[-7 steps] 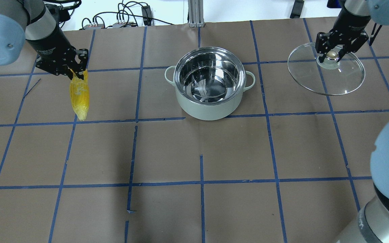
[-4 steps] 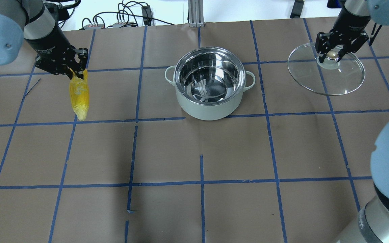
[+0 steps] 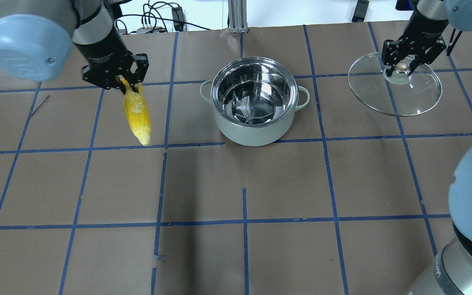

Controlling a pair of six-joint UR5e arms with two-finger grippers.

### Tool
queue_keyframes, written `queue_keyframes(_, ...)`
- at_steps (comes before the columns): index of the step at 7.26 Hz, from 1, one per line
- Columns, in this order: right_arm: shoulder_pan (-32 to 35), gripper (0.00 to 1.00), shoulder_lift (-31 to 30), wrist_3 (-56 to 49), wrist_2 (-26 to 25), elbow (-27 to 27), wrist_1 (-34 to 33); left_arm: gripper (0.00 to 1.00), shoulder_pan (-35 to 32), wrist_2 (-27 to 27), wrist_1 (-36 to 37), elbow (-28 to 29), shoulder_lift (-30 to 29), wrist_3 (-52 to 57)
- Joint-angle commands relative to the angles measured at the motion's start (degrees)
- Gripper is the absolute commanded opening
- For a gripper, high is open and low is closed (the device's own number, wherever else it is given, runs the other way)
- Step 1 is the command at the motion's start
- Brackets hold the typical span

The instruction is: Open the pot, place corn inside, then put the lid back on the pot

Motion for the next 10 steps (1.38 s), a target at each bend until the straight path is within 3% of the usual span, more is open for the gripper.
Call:
queue_keyframes(1,0.01,0.07,-0.1,0.25,0.0,-0.09,0.0,0.06,-11.2,0.73,3.16,8.55,-7.81,-7.11)
queue_keyframes(3,0.01,0.07,-0.11,0.16,0.08,0.0,0.0,0.06,-14.04,0.65,6.07,20.76,-21.51,-8.98)
queue_keyframes(5,0.1,0.07,-0.11,0.33,0.17,-0.35,0.0,0.06,-16.59,0.64,5.91,29.75,-29.9,-7.76)
queue_keyframes(7,0.1,0.07,-0.11,0.33,0.17,-0.18,0.0,0.06,-17.04,0.65,6.08,29.61,-31.5,-5.03)
queue_keyframes(8,0.1,0.07,-0.11,0.34,0.17,-0.18,0.0,0.15,-17.13,0.65,6.08,29.44,-31.77,-5.55)
queue_keyframes(9,0.1,0.07,-0.11,0.25,0.17,-0.09,0.0,0.74,-17.3,0.73,6.0,29.26,-31.69,-5.64)
queue_keyframes(10,0.1,0.07,-0.19,0.33,0.17,-0.35,0.0,1.0,-17.3,0.65,5.91,28.74,-31.6,-5.81)
